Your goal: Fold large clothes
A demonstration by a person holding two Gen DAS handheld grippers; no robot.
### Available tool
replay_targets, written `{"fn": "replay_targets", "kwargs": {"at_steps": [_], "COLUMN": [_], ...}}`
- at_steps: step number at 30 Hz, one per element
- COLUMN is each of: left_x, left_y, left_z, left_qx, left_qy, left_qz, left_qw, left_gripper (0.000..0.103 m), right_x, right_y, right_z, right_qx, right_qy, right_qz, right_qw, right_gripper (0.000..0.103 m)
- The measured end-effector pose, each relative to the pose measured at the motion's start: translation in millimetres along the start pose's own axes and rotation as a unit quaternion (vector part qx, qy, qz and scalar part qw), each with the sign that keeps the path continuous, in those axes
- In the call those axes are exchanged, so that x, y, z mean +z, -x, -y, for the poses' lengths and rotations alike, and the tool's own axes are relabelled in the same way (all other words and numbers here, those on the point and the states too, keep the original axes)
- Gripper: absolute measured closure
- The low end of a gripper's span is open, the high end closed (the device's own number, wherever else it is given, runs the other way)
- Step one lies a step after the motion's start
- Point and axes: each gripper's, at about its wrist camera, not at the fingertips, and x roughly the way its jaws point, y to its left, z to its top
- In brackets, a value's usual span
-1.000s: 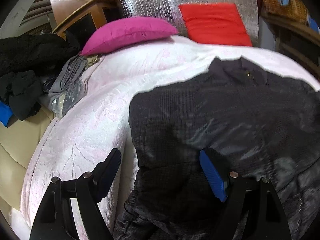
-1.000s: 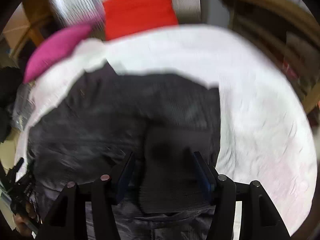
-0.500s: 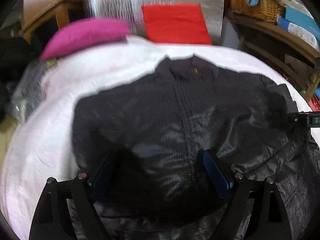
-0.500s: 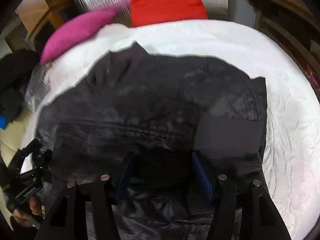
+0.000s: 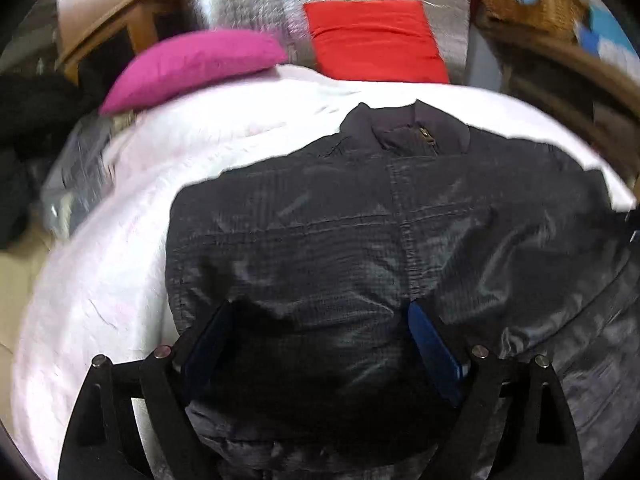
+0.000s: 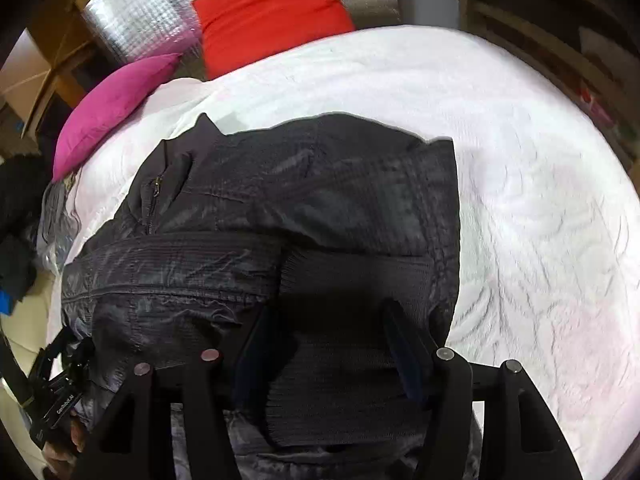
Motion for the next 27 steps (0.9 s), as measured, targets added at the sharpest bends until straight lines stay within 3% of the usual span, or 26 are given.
{"fn": "replay_targets", "kwargs": {"at_steps": [2, 6, 9, 12, 14, 16, 20, 24, 27], "left_x": [2, 8, 12, 14, 13, 8, 8, 11, 10], "left_y": [4, 21, 29, 16, -2, -9, -7, 8, 20], "left_z": [7, 0, -10, -19, -20, -16, -3, -12, -15], "left_qx": [0.008, -0.014, 0.004, 0.024, 0.037, 0.038, 0.054, 0.028, 0.033], "left_qy": [-0.013, 0.021, 0.045, 0.069, 0.066, 0.060, 0.029, 0.066, 0.072], "left_qz": [0.006, 0.046, 0.071, 0.043, 0.004, -0.010, -0.004, 0.018, 0.045], "left_qw": [0.9999, 0.9986, 0.9964, 0.9964, 0.9971, 0.9974, 0.9981, 0.9973, 0.9958], "left_gripper": [0.014, 0.014, 0.012, 0.011, 0.011, 0.010, 0.009, 0.009, 0.009], "right_x": [0, -6, -4, 0, 1, 0, -2, -15, -26], "right_y": [11, 47, 60, 42, 19, 2, 17, 43, 49], "right_z": [0, 7, 9, 8, 3, 2, -4, -17, -32], "right_qx": [0.004, 0.029, 0.048, 0.061, 0.040, 0.015, 0.012, 0.046, 0.078], "right_qy": [-0.007, -0.012, -0.018, -0.021, -0.011, 0.006, 0.011, 0.034, 0.064], "right_qz": [0.014, 0.070, 0.100, 0.081, 0.051, 0.029, 0.046, 0.078, 0.055], "right_qw": [1.000, 0.997, 0.994, 0.995, 0.998, 0.999, 0.999, 0.995, 0.993], "right_gripper": [0.040, 0.040, 0.040, 0.041, 0.041, 0.041, 0.041, 0.041, 0.041]}}
